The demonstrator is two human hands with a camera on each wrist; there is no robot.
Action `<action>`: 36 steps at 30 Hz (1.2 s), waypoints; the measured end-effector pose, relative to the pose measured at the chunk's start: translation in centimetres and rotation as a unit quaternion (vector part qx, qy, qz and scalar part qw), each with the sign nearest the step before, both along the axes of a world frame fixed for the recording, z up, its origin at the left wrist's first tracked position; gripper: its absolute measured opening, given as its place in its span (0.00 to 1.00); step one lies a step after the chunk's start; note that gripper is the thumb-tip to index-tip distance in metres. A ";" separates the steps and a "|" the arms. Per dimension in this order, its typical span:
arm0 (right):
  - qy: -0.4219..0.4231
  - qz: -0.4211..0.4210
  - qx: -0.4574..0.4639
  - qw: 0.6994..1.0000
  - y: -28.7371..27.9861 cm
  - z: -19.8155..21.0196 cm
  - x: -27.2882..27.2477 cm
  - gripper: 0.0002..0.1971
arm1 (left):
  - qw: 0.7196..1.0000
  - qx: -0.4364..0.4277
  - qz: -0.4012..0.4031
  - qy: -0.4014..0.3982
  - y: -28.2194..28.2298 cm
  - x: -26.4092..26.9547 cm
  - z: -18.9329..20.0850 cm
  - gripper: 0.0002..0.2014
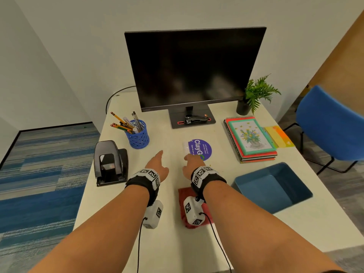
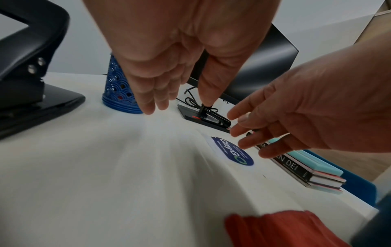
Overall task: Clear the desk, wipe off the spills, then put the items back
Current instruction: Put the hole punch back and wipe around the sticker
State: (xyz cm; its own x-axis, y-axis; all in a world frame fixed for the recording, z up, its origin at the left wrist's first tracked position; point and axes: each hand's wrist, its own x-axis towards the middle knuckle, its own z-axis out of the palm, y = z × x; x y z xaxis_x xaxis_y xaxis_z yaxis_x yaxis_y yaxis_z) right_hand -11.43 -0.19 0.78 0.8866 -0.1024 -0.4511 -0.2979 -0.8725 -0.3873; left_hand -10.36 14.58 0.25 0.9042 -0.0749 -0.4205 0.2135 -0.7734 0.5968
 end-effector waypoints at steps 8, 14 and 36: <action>0.023 0.015 -0.016 0.999 -5.7 -1.7 -4.2 0.19 | 0.999 0.030 -0.014 0.015 -5.3 -5.0 -1.1 0.33; 0.032 0.044 -0.020 0.998 -8.5 -2.7 -6.2 0.19 | 0.996 0.072 0.010 0.053 -7.3 -7.5 -1.6 0.31; 0.028 0.043 -0.034 0.998 -11.5 -3.3 -7.5 0.18 | 0.986 0.141 -0.064 0.067 -9.2 -8.0 -1.8 0.24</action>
State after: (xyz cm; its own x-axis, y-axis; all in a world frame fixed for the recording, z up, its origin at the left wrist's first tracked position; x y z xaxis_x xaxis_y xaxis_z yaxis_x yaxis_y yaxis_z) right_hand -18.93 -11.74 -2.54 0.8672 -0.0588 -0.4945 -0.2399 -0.9196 -0.3112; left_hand -18.39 5.33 -1.51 0.8299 -0.0474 -0.5559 0.1663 -0.9301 0.3276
